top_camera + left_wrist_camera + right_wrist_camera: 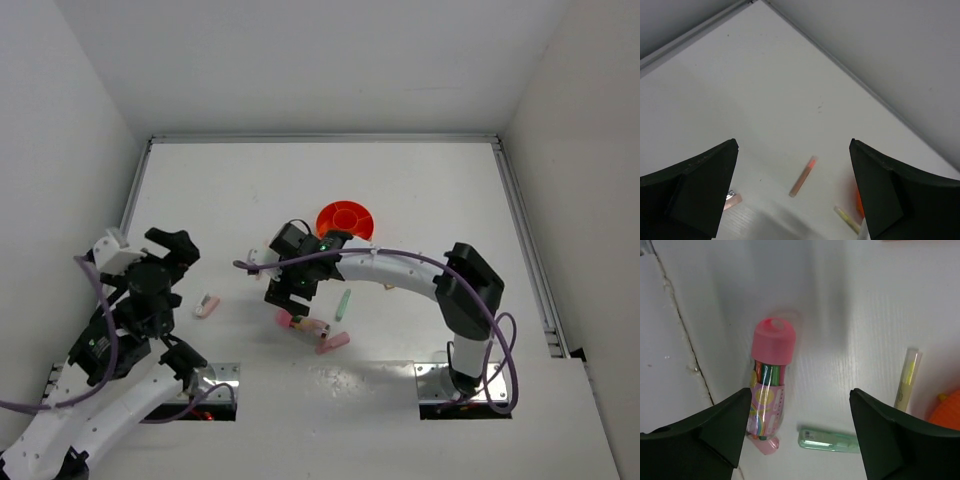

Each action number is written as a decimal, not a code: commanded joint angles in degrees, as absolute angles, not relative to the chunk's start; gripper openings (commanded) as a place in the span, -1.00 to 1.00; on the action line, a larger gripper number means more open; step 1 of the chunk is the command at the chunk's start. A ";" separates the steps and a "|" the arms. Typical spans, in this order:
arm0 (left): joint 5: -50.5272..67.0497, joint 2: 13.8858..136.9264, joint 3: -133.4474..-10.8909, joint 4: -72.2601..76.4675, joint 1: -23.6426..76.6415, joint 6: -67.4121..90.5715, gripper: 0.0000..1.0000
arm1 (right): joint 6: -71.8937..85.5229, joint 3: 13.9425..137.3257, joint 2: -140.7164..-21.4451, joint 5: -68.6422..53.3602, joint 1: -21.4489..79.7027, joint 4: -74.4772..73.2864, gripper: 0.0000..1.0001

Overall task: Sort the stationery into containers
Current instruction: Grab a piece of stationery with the right arm

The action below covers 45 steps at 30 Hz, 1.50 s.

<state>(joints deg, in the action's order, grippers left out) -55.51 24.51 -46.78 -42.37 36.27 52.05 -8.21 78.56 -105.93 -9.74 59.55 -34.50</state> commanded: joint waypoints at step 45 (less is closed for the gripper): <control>-56.78 19.25 -45.44 -44.56 35.60 54.67 1.00 | -13.95 54.61 -74.98 28.46 55.73 20.87 -1.00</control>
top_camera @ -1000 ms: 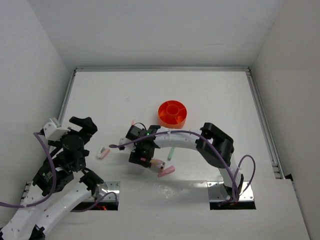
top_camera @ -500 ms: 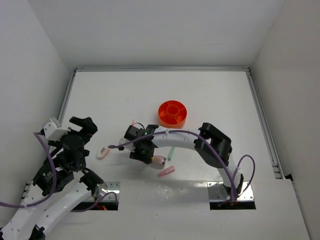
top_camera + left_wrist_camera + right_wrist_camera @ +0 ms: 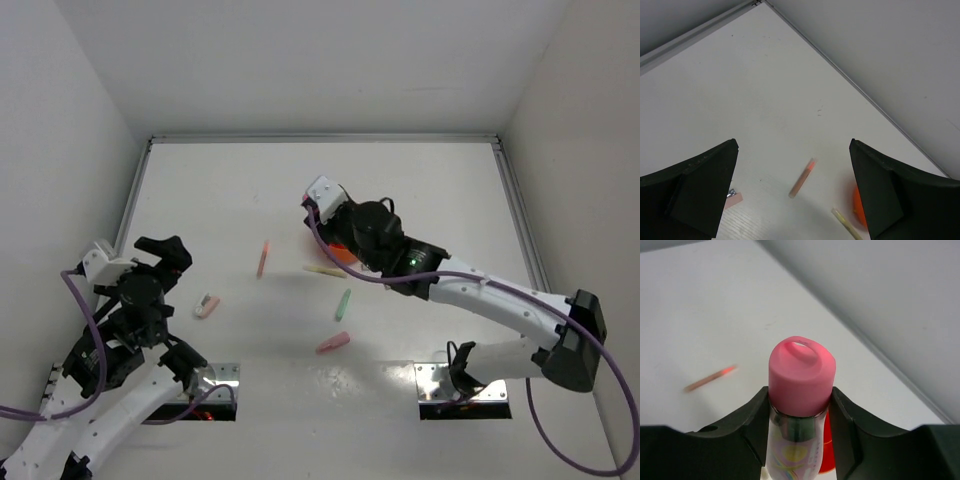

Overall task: Sort the stationery into containers
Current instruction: Grab a piece of stationery with the right arm, then place the stationery into the container

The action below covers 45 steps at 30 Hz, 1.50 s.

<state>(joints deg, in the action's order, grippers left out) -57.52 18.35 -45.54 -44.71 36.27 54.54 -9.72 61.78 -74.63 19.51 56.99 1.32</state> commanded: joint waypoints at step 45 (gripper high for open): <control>-28.85 59.22 -49.47 -31.56 35.60 42.01 0.05 | 8.26 39.29 -90.89 -2.90 33.13 51.68 -0.45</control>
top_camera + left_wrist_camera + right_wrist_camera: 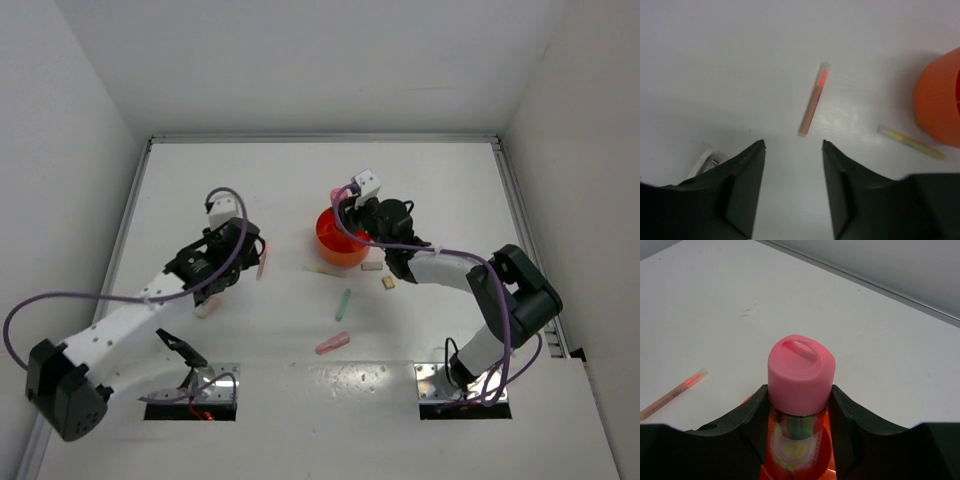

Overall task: Sort the stationery into containers
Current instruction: Place the stationery into the container, then grab a piece of stationery with the left arm

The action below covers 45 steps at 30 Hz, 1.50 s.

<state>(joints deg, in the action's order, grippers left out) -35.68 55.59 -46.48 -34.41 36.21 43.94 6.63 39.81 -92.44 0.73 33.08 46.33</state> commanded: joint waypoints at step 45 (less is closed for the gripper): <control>-18.12 107.92 -64.78 -21.01 25.22 33.05 -0.53 | 8.43 35.77 -61.70 -3.16 30.41 31.73 -0.62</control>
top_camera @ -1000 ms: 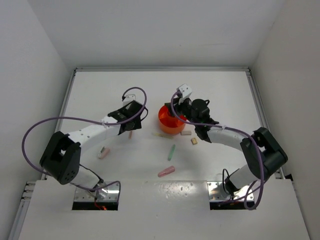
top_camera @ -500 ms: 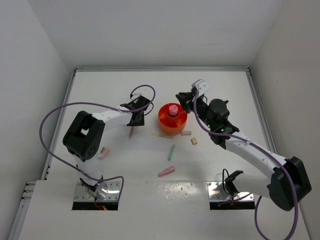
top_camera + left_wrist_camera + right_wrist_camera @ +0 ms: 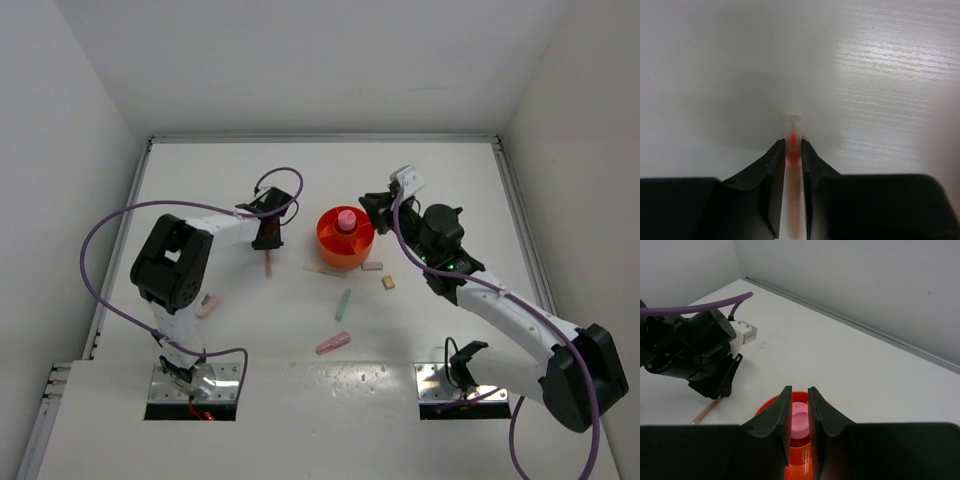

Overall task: Sort the stationery into containers
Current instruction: Grab a piece of stationery with the left arm

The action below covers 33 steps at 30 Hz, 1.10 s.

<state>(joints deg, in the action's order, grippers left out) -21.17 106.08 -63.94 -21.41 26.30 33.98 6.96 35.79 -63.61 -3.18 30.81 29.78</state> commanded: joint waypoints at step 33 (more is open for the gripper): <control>-28.04 91.56 -60.72 29.53 40.34 26.02 -1.00 | 5.54 34.72 -58.27 -7.29 27.25 24.08 -1.00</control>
